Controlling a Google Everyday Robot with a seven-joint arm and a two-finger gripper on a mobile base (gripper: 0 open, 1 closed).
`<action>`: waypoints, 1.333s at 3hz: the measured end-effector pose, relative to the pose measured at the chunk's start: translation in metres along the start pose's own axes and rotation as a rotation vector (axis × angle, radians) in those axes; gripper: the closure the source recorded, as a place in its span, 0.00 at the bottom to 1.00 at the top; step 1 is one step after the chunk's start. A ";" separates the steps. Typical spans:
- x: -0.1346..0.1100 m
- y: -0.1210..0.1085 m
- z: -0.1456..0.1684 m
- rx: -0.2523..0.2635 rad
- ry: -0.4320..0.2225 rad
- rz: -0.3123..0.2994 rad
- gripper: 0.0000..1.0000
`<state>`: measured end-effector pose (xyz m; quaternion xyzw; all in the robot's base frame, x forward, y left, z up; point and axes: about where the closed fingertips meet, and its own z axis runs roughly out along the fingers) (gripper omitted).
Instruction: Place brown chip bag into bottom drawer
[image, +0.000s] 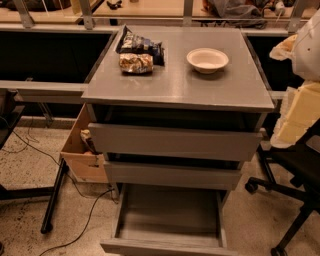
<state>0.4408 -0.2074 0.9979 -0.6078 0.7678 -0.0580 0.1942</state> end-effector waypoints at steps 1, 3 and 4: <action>-0.015 -0.019 -0.009 0.049 -0.054 0.005 0.00; -0.081 -0.081 -0.013 0.104 -0.201 0.003 0.00; -0.129 -0.110 -0.006 0.124 -0.282 0.023 0.00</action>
Offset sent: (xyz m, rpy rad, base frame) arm 0.0934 0.0480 0.0636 0.1776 -0.1731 0.0316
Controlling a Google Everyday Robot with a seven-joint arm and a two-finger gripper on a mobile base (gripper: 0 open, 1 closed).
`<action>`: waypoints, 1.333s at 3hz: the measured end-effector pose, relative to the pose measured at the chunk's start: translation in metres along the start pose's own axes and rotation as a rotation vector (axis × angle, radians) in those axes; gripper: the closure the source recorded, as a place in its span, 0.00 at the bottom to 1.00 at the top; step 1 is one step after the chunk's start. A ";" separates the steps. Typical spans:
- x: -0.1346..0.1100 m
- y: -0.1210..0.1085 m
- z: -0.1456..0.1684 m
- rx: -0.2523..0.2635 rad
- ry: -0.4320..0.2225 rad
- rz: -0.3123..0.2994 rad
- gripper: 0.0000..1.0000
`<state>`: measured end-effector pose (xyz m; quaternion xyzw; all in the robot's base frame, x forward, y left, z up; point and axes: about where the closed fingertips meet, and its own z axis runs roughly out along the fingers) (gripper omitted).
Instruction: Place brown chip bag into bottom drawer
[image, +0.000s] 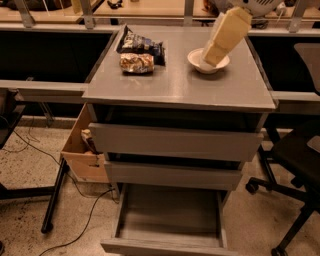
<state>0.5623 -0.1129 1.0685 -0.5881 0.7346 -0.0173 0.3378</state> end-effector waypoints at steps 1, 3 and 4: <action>-0.036 -0.019 0.029 0.030 -0.077 0.062 0.00; -0.075 -0.045 0.066 0.097 -0.166 0.159 0.00; -0.075 -0.045 0.066 0.097 -0.166 0.159 0.00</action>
Offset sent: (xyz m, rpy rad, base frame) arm 0.1210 0.1086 -0.0032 0.3099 -0.1128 -0.1655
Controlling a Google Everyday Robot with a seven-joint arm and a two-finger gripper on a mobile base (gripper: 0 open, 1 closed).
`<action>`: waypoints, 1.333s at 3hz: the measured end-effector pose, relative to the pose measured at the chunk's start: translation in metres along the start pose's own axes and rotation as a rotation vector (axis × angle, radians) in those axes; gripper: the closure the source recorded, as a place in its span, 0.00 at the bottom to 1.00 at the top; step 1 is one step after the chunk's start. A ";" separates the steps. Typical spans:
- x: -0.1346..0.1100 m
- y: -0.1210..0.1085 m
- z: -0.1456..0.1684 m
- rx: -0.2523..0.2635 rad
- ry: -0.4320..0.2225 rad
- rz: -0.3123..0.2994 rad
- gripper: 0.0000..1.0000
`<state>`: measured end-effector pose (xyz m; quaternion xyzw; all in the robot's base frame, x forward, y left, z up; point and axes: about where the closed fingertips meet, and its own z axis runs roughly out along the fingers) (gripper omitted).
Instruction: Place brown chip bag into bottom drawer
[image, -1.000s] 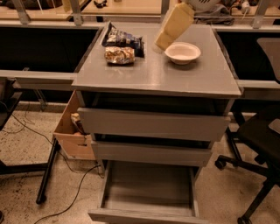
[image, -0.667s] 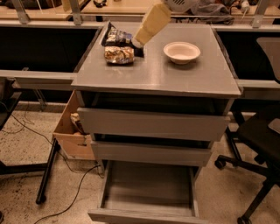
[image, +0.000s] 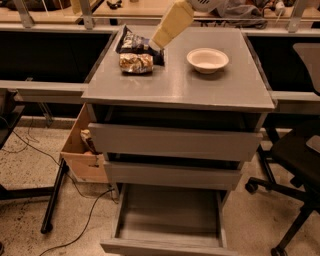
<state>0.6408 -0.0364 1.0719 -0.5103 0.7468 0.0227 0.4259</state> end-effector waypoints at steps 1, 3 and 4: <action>0.003 0.003 -0.002 0.005 0.004 0.010 0.00; -0.013 -0.016 0.048 0.066 -0.099 0.099 0.00; -0.025 -0.029 0.092 0.076 -0.167 0.143 0.00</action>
Offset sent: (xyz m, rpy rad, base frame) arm 0.0298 0.0119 -0.0136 0.1589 -0.0613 -0.0918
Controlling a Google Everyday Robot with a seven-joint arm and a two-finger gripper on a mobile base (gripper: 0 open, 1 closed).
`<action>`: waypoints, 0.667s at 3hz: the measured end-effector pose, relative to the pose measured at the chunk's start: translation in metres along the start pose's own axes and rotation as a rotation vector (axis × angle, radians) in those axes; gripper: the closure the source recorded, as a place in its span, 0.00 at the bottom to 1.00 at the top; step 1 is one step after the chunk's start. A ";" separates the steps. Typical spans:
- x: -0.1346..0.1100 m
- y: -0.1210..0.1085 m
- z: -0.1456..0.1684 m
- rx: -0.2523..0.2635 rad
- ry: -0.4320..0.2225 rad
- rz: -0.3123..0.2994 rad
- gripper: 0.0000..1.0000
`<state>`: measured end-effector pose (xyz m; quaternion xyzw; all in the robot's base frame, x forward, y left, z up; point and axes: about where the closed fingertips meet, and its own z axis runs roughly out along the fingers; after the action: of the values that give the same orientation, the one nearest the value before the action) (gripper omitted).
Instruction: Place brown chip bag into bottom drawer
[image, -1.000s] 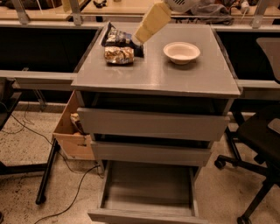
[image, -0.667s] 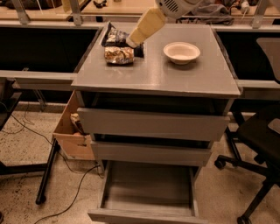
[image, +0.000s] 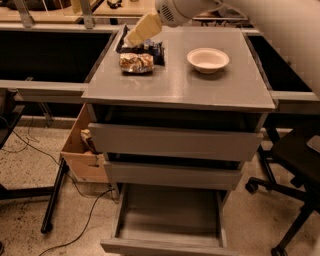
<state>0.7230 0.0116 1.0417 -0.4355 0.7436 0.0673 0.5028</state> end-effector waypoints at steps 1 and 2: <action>0.007 -0.002 0.052 -0.030 -0.037 0.045 0.00; 0.026 0.003 0.092 -0.075 -0.034 0.073 0.00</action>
Offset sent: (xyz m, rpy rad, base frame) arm 0.0857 0.0474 -0.1090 0.1099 0.1116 0.0594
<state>0.7816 0.0474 0.9751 -0.4256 0.7473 0.1209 0.4958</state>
